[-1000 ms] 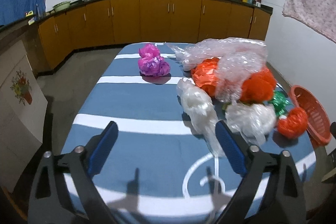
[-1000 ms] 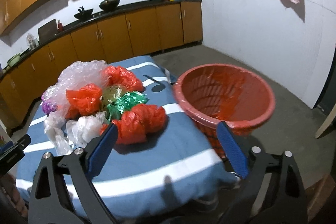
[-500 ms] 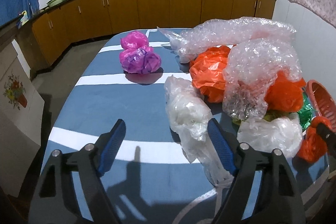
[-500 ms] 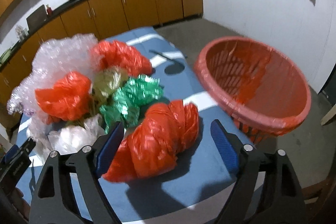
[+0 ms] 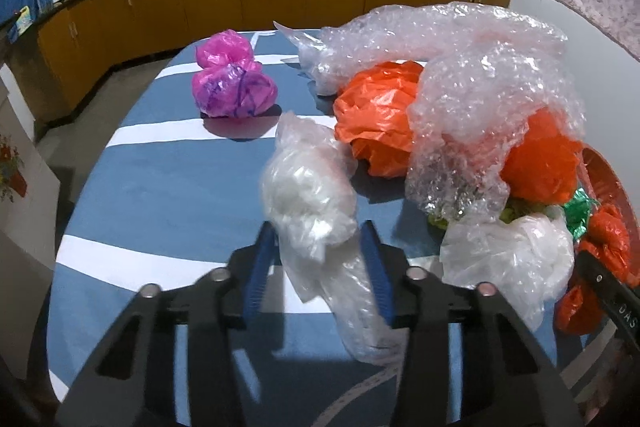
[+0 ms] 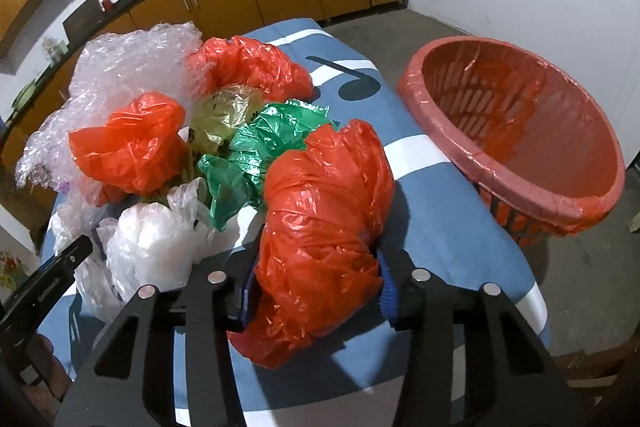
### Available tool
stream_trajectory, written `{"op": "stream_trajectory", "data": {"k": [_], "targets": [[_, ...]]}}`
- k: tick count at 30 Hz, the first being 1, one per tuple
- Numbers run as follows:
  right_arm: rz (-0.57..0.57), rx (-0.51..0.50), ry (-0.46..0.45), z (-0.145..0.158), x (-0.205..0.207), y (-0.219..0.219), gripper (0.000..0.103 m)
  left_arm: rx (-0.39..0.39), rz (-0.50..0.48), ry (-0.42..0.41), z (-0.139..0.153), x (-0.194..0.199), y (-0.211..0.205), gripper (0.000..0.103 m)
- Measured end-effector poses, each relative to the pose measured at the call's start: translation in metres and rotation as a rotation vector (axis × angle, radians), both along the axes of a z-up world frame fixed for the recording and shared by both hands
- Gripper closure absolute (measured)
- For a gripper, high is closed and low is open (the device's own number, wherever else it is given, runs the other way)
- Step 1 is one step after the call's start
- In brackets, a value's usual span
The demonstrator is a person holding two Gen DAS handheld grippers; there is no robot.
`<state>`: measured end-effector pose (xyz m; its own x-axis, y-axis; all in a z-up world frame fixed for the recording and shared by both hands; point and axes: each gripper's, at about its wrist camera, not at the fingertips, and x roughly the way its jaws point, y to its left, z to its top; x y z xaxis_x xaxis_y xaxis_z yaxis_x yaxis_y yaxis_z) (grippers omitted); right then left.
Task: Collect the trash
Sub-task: 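Grasp the red plastic bag with the right tool while the left tool grasps the white bag, then carry both bags over the orange wastebasket and open both tools to drop them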
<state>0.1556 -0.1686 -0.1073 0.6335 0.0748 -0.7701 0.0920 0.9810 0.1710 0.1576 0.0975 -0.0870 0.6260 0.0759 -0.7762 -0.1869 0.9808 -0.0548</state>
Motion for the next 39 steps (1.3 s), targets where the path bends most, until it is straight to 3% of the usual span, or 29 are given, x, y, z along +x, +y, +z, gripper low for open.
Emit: {"op": "stream_trajectory", "data": {"k": [7, 27, 34, 39], "targets": [[0.016, -0.01, -0.03, 0.008, -0.007, -0.002, 0.057, -0.012, -0.044, -0.041, 0.008, -0.014, 0.002, 0.076], [0.033, -0.035, -0.158, 0.045, -0.04, -0.025, 0.058, 0.003, -0.13, -0.242, 0.075, -0.082, -0.007, 0.08], [0.006, -0.059, -0.202, 0.06, -0.048, -0.044, 0.058, -0.026, -0.238, -0.314, 0.11, -0.084, -0.046, 0.08], [-0.055, -0.093, -0.234, 0.072, -0.05, -0.07, 0.058, -0.047, -0.341, -0.332, 0.119, -0.072, -0.095, 0.08]]}}
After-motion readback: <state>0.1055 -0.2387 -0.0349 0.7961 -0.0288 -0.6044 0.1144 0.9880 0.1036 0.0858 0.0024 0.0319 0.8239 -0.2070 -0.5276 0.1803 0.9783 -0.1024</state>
